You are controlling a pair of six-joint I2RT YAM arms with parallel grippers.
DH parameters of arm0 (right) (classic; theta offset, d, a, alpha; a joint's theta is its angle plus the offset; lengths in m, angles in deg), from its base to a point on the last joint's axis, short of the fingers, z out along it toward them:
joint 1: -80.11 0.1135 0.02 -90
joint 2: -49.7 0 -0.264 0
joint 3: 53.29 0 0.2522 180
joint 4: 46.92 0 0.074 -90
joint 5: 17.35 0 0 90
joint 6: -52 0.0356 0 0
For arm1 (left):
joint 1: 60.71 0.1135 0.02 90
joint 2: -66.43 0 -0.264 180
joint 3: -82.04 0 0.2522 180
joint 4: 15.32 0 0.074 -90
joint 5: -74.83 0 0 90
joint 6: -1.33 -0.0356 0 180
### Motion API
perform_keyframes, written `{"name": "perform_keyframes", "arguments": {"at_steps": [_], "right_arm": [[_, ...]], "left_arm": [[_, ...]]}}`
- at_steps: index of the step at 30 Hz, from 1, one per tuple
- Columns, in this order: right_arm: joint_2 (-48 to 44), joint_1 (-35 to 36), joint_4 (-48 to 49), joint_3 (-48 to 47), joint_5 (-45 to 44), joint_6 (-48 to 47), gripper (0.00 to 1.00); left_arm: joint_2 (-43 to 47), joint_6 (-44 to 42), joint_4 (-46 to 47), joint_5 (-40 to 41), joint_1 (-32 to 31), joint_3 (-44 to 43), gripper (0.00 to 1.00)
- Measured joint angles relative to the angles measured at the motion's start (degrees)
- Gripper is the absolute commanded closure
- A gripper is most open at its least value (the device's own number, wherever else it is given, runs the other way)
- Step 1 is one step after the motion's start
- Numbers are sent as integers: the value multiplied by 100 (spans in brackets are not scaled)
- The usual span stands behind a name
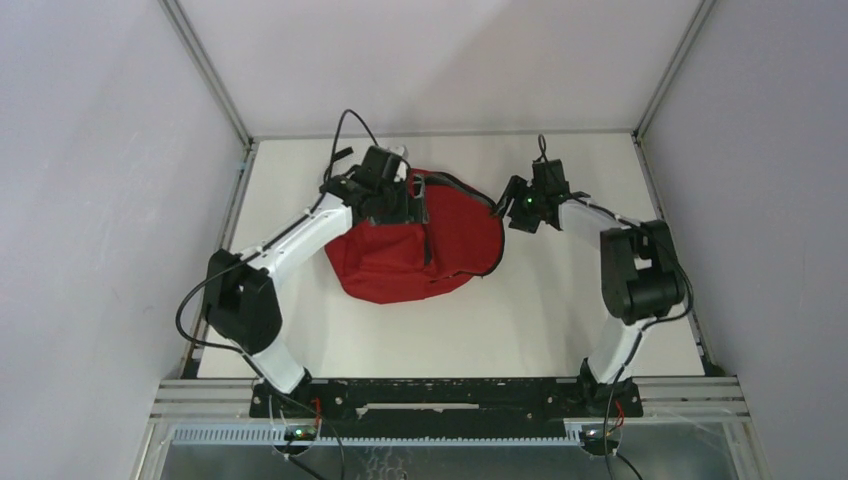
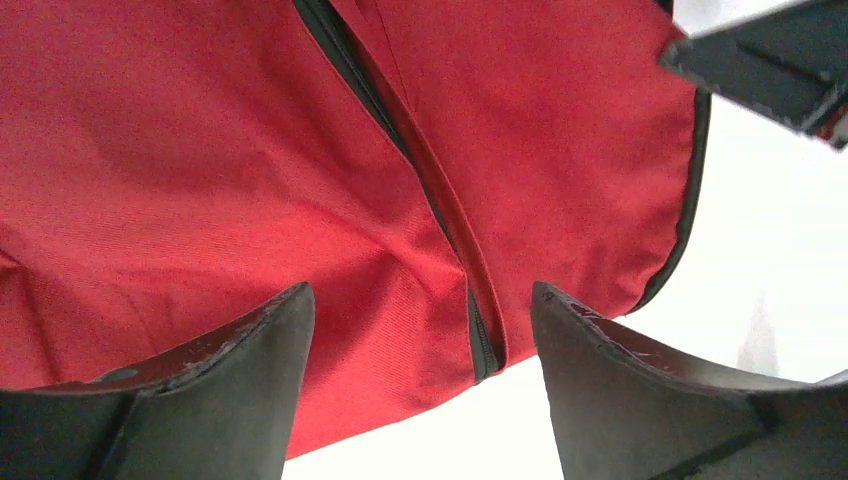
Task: Pack the student bag
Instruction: Adjust the student bag at the center of the board.
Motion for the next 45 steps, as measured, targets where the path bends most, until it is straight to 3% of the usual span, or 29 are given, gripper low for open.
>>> {"name": "perform_keyframes", "arguments": {"at_steps": [4,6,8,10,13,15,19,23,26,28,30,37,41,45], "right_arm": [[651,-13,81,-426,407,-31,33],[885,-13,111,-570,557,-26,42],[1043,-20,179,-658,693,-26,72],[1156,-57,286,-695,909,33,100],[1222,-92,332,-708,1091,59,100],[1202,-129,389,-664,1106,68,100],[798,-96,654,-83,1027,59,100],[-195,101,713,874,772,144,98],[-1226,503,535,1567,442,306,52],[-1985,752,343,1958,269,481,40],[-2833,927,90,2352,66,551,36],[-4675,962,-546,2675,-892,522,37],[-5187,1963,-579,2669,-1375,308,46],[-4898,3108,-411,2662,-1757,105,61]], "left_arm": [[-94,118,44,-7,-219,203,18],[-177,160,131,-48,-299,203,20],[-317,170,254,-111,-341,203,26],[-553,173,352,-155,-378,192,39],[-968,162,393,-107,-380,177,82],[-1060,149,393,-72,-358,92,99],[-1067,146,275,-66,-317,81,100],[-922,98,79,39,-262,81,100],[-616,55,-68,24,-111,81,100],[-332,-7,-114,15,11,81,100],[0,-55,-92,-42,90,81,100],[201,-55,68,-269,208,-48,100],[-111,-20,164,-474,330,-114,100],[-369,59,245,-640,476,-111,100]]}}
